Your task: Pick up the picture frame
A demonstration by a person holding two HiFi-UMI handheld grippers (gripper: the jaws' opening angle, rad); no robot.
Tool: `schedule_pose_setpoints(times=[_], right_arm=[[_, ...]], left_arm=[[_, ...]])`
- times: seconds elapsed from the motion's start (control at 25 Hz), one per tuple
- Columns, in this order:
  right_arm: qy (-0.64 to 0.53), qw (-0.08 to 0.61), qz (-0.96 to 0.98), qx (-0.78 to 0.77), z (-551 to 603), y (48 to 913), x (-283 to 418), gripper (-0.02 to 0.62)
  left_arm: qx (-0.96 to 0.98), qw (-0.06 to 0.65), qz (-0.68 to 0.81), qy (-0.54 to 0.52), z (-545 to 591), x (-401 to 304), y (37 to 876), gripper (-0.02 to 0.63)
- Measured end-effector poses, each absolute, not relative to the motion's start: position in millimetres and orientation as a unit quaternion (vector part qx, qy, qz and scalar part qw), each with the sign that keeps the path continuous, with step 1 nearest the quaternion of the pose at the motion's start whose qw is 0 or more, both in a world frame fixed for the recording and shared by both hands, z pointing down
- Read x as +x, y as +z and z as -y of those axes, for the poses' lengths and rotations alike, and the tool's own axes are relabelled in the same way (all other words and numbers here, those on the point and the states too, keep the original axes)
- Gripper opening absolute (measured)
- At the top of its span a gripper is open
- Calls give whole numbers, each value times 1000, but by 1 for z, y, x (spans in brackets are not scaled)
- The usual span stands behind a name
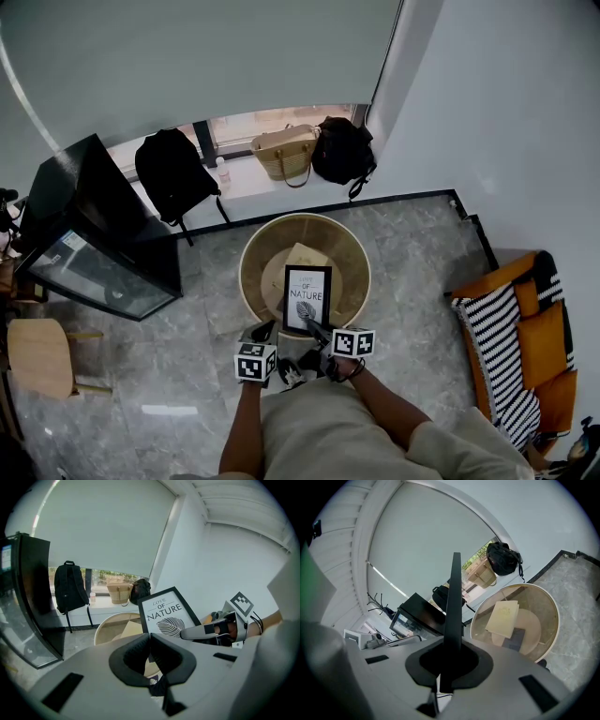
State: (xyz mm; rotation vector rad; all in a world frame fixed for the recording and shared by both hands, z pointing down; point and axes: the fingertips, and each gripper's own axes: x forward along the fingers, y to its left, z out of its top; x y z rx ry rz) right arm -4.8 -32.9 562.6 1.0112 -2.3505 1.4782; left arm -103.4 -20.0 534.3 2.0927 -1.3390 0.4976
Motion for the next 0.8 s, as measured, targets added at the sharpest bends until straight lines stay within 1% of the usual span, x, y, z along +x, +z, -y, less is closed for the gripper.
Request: schedule_pose_setpoints(times=[0.48, 0.8], right_arm=[[490, 107, 797, 337, 30, 565, -4, 41], [488, 105, 800, 333, 29, 564, -4, 41]], left_arm=[[790, 299, 503, 180, 20, -100, 533, 20], [790, 302, 503, 177, 19, -98, 534, 20]])
